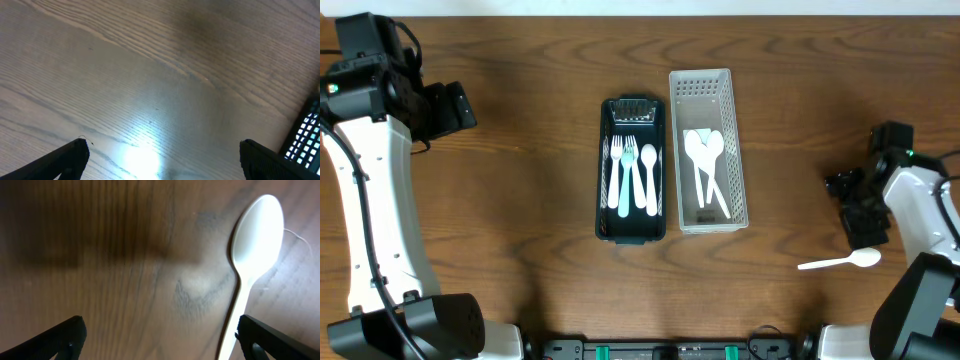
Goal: Pack container
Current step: 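Move the right gripper back toward the last white spoon, then position the right gripper over the last white spoon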
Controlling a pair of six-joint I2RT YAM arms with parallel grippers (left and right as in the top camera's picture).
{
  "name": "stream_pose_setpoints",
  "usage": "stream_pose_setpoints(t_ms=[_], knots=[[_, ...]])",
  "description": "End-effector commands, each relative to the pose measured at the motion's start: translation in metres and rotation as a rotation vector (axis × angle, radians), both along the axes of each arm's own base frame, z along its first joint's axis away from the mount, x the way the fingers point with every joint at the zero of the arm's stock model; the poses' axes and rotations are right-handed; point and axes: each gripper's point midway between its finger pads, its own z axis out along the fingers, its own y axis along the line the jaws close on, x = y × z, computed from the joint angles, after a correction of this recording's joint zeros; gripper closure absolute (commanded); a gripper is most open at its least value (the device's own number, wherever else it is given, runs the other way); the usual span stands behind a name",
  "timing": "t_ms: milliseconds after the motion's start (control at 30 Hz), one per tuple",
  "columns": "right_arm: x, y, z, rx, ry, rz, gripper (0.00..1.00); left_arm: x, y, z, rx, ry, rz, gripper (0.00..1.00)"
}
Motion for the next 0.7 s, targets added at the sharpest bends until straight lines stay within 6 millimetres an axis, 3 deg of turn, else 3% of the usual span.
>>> stream_pose_setpoints(t_ms=[0,267,433,667], knots=[[-0.009,-0.004,-0.014,-0.023,0.022,0.056,0.01,0.000,0.001,-0.007,0.005,0.025,-0.012,0.02],[-0.018,-0.007,-0.030,-0.024,0.022,0.075,0.01,0.000,0.001,-0.007,0.005,0.025,-0.012,0.02],[-0.042,-0.009,-0.031,0.009,0.099,-0.003,0.01,0.000,0.001,-0.007,0.005,0.025,-0.012,0.02],[-0.059,-0.017,-0.031,0.029,0.140,-0.057,0.01,-0.001,0.001,-0.007,0.005,0.026,-0.012,0.02]])
